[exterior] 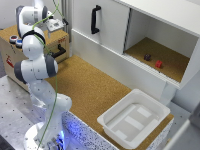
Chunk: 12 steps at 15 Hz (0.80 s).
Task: Put the yellow object on top of the drawer
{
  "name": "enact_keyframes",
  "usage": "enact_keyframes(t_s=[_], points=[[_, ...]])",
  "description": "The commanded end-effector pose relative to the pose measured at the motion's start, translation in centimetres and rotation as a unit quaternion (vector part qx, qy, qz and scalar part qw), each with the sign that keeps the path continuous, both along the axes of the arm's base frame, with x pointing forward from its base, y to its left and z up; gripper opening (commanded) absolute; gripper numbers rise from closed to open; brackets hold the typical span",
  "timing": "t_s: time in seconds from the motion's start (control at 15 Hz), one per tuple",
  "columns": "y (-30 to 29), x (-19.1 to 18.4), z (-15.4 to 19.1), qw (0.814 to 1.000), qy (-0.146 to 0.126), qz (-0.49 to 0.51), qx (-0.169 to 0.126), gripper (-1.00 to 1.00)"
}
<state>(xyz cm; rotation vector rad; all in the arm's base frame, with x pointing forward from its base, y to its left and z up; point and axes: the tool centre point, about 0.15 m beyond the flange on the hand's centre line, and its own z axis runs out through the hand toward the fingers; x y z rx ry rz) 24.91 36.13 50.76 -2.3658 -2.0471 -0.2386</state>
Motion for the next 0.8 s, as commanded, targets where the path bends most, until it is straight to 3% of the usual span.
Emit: enact_keyframes(t_s=[0.0,0.27,0.33,0.47,0.53,0.73], points=[[-0.8,-0.3,-0.7,0.999,0.004,0.0,0.036,1.0],[-0.8,-0.3,-0.7,0.999,0.004,0.0,0.036,1.0],[-0.8,1.1,0.1,0.999,-0.006,-0.036,0.0,1.0],[-4.8,4.9,0.1,0.99,-0.006,-0.137,-0.026,1.0],[-6.9,5.7,0.2,0.984,-0.037,-0.17,-0.046,1.0],[-12.6,7.0,0.5,0.97,-0.014,-0.236,-0.052,1.0]])
